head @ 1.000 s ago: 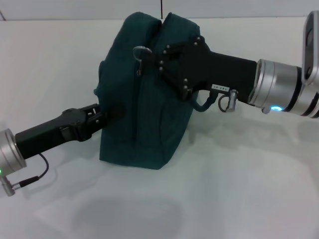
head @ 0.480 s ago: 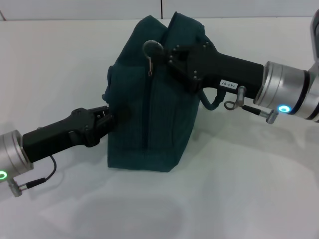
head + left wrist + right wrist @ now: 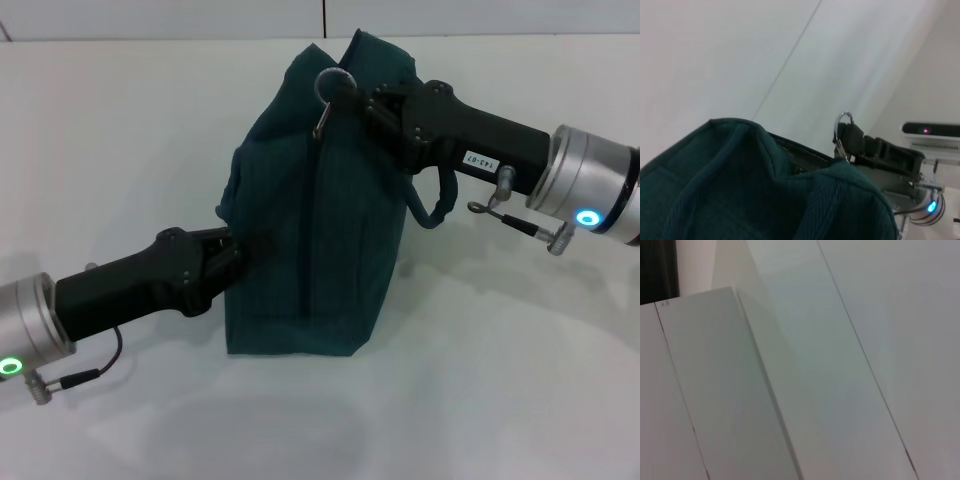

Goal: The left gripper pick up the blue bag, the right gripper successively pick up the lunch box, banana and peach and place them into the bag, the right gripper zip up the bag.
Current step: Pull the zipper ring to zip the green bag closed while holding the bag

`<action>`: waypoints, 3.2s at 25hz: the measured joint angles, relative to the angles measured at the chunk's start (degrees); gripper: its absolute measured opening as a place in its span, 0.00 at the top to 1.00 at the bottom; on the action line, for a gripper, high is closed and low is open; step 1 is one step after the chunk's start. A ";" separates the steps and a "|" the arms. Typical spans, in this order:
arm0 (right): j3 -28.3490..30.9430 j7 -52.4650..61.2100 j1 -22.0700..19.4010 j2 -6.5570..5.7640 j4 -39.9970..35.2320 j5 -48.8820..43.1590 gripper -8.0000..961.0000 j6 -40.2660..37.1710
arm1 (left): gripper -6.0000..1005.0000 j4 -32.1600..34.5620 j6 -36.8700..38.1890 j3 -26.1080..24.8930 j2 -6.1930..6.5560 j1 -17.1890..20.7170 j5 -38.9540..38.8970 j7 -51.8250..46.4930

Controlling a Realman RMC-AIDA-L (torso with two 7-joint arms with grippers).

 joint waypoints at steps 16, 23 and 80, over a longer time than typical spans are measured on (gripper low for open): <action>0.09 14.56 1.17 -0.51 0.15 -0.20 0.99 0.65 | 0.94 -1.78 -0.26 0.73 0.00 0.01 -0.62 1.71; -0.12 15.73 1.18 -0.39 0.26 -0.45 0.99 3.14 | 0.94 -2.48 -0.13 0.98 0.00 0.36 -0.63 3.66; 0.12 12.76 0.73 -0.35 0.19 -2.11 0.99 -0.76 | 0.46 -3.81 -0.37 -0.42 0.26 -1.04 -5.39 -16.95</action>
